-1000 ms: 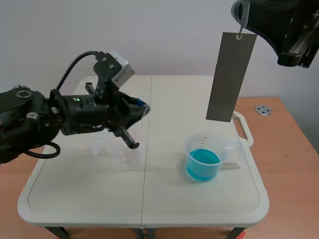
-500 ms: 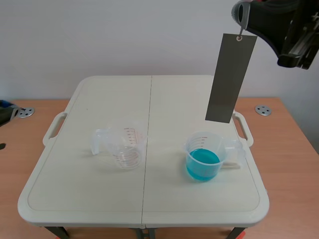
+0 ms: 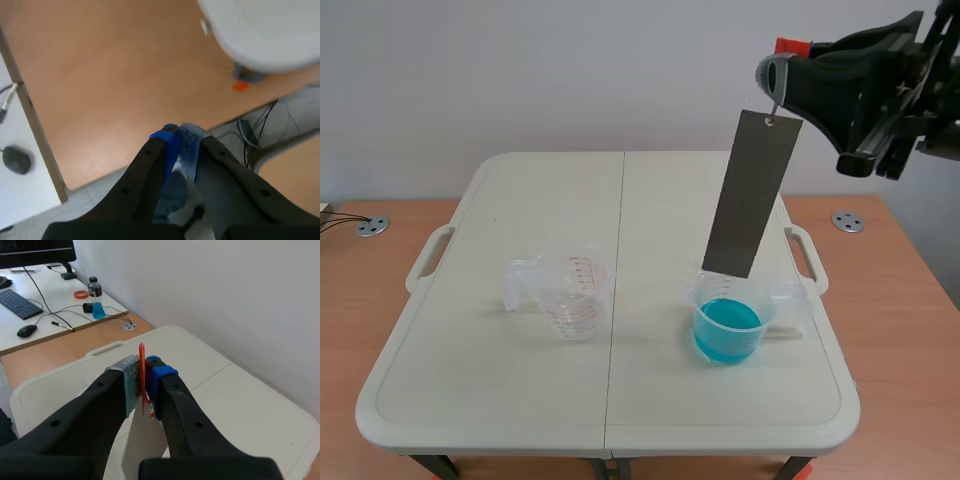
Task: Hold the metal plate by the orange handle, dip it into the blue solution, take it out and point at it, then put the plate back in the beaker on the left.
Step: 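Point at the plate with the left hand, then lower the plate into the blue solution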
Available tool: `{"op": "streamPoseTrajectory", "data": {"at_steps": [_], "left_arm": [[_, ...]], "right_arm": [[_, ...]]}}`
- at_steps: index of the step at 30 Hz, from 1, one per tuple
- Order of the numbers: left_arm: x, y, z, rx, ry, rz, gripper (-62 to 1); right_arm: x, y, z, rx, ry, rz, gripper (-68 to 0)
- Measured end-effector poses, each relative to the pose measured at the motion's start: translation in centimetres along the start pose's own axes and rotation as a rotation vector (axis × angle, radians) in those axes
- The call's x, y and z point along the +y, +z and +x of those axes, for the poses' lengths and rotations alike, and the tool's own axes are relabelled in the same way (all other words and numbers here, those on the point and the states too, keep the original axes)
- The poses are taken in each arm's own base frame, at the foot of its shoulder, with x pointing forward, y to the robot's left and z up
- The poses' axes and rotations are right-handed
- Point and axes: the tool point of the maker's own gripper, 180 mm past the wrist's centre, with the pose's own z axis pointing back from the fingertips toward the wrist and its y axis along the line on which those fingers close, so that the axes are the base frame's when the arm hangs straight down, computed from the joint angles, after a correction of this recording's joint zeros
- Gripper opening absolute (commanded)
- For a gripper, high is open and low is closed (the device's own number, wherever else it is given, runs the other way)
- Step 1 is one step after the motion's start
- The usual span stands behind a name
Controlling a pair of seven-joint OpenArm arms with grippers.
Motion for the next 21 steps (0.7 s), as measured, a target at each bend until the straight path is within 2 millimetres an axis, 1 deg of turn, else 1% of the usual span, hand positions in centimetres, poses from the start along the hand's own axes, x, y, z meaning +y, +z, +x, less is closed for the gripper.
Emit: {"op": "streamPoseTrajectory", "data": {"at_steps": [4,8,11,18,21], "left_arm": [[-3.0,1.0,-3.8,0.076,-0.015,-0.047,-58.0],[-6.2,2.0,-6.6,0.127,-0.026,-0.096,-58.0],[-9.0,2.8,-8.0,0.153,-0.014,-0.148,-58.0],[-15.5,4.5,-10.5,0.218,0.063,-0.262,-58.0],[-18.3,5.3,-11.4,0.239,0.057,-0.315,-58.0]], "right_arm": [[-0.3,0.1,-0.7,0.006,-0.02,-0.008,-66.2],[-0.1,-0.1,-1.7,0.024,-0.034,-0.002,-66.2],[-0.2,-0.1,-2.3,0.039,-0.041,-0.005,-66.2],[-1.0,0.3,-3.9,0.072,-0.068,-0.029,-66.2],[-1.2,0.4,-4.3,0.085,-0.062,-0.036,-66.2]]}}
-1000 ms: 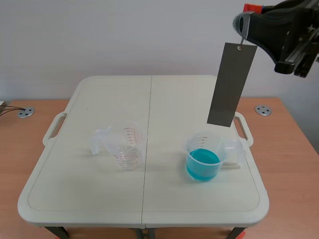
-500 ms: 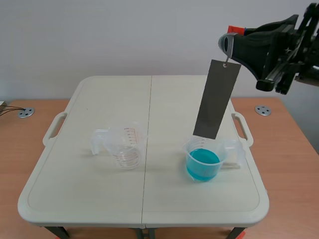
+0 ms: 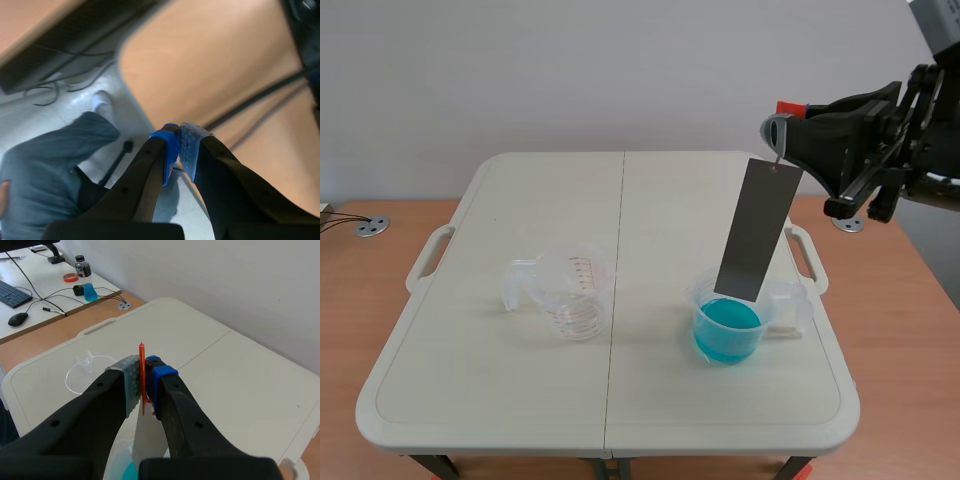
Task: Hold the metal plate by the orange handle, dip it into the blue solution, take it out and point at it, then put the plate back in the beaker on the left.
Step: 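Lower the plate into the blue solution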
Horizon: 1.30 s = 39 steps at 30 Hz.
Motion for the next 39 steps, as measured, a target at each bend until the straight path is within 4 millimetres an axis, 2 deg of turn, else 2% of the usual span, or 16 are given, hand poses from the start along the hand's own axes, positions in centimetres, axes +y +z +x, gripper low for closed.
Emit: {"op": "streamPoseTrajectory", "data": {"at_steps": [6,12,21,29,39], "left_arm": [[-3.6,-0.1,-1.5,0.039,0.029,-0.077,-58.0],[-5.0,0.0,-1.7,0.045,0.028,-0.115,-58.0],[-5.0,0.0,-1.7,0.046,0.027,-0.116,-58.0],[-5.2,0.0,-1.7,0.046,0.028,-0.126,-58.0],[-5.3,0.0,-1.7,0.045,0.028,-0.13,-58.0]], "right_arm": [[-0.1,0.0,-0.2,0.008,0.026,-0.006,-66.3],[-0.8,0.3,-1.0,0.01,0.0,-0.024,-66.3],[-0.6,-0.4,-4.3,0.054,-0.025,-0.04,-66.3],[0.3,-0.9,-8.4,0.112,-0.055,-0.037,-66.3],[0.7,-1.4,-9.3,0.095,-0.057,-0.037,-66.3]]}}
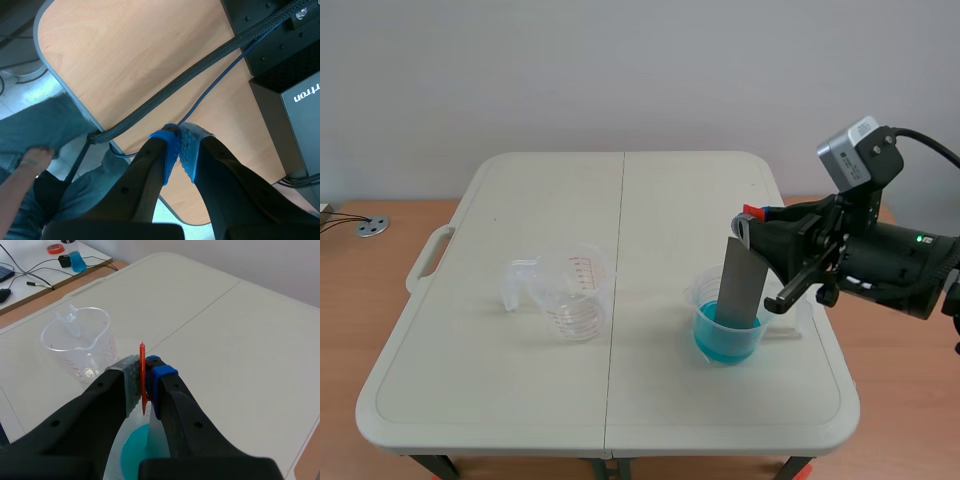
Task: Hold the metal plate by the orange handle, dip it into the blue solution, take it out and point at it, then put the plate back in the beaker on the left.
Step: 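Lower the plate into the blue solution, then hold the plate still in the solution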
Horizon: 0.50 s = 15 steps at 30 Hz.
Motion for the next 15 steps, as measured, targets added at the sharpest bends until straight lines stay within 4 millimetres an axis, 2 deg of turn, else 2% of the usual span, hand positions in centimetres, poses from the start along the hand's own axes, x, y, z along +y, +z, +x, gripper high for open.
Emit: {"op": "streamPoseTrajectory", "data": {"at_steps": [15], "left_arm": [[-0.02,0.0,0.0,0.0,0.0,-0.001,-58.0]], "right_arm": [[-0.2,-0.14,0.2,0.003,0.021,0.0,-66.2]]}}
